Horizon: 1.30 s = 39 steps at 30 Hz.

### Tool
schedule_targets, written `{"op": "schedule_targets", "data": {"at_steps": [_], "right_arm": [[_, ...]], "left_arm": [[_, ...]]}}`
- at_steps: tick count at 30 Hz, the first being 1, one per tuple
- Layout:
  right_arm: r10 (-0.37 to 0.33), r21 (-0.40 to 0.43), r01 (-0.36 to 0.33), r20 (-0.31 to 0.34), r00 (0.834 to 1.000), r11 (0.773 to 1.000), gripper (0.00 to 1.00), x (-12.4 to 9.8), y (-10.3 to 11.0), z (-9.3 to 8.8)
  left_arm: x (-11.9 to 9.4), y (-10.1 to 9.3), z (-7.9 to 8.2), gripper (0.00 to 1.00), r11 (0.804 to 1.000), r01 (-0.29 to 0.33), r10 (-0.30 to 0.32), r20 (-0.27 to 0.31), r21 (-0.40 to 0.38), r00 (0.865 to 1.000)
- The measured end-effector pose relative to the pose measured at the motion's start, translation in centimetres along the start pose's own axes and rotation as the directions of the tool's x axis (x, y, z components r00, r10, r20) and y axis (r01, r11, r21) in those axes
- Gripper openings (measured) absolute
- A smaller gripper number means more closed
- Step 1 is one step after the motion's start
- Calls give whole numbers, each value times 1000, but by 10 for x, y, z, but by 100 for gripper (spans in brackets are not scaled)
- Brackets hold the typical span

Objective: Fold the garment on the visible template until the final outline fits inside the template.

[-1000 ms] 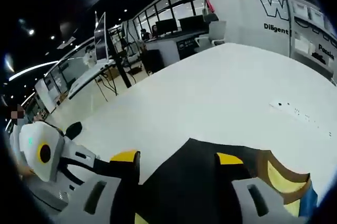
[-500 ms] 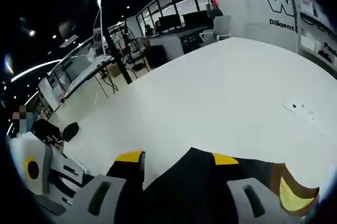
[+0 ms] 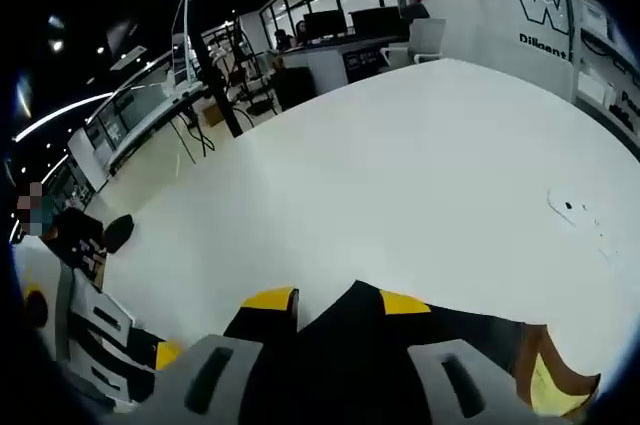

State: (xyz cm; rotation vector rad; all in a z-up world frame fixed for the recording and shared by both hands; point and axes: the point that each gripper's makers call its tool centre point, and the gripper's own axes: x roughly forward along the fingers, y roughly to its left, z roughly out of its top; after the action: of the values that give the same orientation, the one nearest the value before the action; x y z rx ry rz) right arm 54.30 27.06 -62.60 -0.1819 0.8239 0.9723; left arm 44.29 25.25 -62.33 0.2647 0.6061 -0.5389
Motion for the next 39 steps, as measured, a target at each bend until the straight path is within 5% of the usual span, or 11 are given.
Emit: {"op": "schedule_targets", "data": {"at_steps": [10, 17, 21, 27, 34, 39], "right_arm": [[-34, -60, 29, -80, 996, 998, 1, 10, -6, 0], [-93, -92, 83, -107, 990, 992, 0, 13, -16, -4], [-160, -62, 156, -60, 985, 986, 0, 8, -31, 6], [-182, -32, 181, -37, 983, 983, 0, 6, -38, 9], [-180, 13, 181, -21, 983, 983, 0, 14, -39, 10], [-183, 6, 183, -22, 983, 983, 0, 16, -39, 9]], "left_arm": [[-1, 1, -1, 6, 1000, 1, -1, -2, -25, 1000], [0, 4, -7, 5, 999, -11, 10, -21, -39, 1000], [0, 5, -9, 4, 998, -13, 12, -28, -60, 1000], [1, 7, -11, 3, 996, -25, 23, -28, -88, 999], [-1, 9, -14, 2, 975, -38, 28, -47, -221, 998], [-1, 9, -15, 2, 977, -42, 33, -49, -210, 998]]}}
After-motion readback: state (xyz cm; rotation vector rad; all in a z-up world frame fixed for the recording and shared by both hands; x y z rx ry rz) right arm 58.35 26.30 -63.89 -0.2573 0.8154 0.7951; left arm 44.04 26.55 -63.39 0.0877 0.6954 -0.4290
